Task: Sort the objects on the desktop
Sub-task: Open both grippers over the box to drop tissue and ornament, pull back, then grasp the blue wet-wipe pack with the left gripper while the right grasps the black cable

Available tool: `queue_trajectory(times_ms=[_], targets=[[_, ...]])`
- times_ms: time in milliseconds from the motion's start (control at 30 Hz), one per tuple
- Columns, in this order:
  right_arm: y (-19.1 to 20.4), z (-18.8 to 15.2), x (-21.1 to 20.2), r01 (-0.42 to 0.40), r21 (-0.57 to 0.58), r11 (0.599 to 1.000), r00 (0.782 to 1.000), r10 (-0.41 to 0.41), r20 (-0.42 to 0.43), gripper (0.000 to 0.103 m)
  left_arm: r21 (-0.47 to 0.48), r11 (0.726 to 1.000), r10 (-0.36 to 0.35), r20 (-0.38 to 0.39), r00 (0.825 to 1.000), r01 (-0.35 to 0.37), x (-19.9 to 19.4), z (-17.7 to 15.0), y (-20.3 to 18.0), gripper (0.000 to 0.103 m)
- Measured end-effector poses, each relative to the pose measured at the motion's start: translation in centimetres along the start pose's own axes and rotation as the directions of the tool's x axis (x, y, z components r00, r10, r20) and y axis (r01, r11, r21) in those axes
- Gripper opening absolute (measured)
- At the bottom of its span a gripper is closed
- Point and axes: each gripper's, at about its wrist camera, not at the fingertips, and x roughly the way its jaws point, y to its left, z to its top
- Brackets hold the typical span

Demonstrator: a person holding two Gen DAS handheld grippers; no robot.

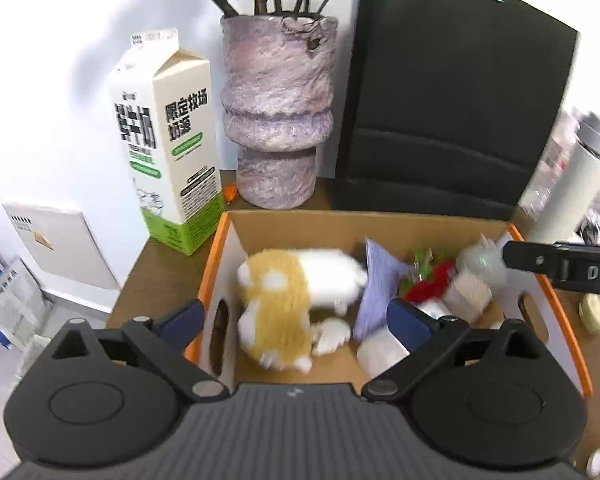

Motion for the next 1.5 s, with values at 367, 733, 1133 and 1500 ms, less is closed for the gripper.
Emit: queue_trajectory(times_ms=[367, 733, 1133, 1500], targets=[[2.7, -10.9, -10.3, -0.003, -0.123, 0.992, 0.987, 0.023, 0.158, 0.084, 0.0, 1.0, -0.016, 0.108, 0.994, 0.016, -8.5, -11.0, 1.5, 0.103], [6.0, -24.3, -14.9, -0.04, -0.123, 0.992, 0.985, 0.06, 0.162, 0.086, -0.059, 0.998, 0.01, 0.118, 0.993, -0.004, -13.3, -23.9, 2.6, 0.103], [6.2, -28.7, -16.8, 0.025, -0.163, 0.986, 0.985, 0.004, 0.173, 0.085, -0.076, 0.996, -0.03, 0.13, 0.991, 0.04, -13.5, -25.0, 2.8, 0.096], [0.8, -21.6, -12.9, 0.108, -0.051, 0.993, 0.967, -0.093, 0.236, 0.08, -0.008, 0.997, -0.07, 0.159, 0.985, 0.073, -5.6, -14.9, 1.0, 0.097]])
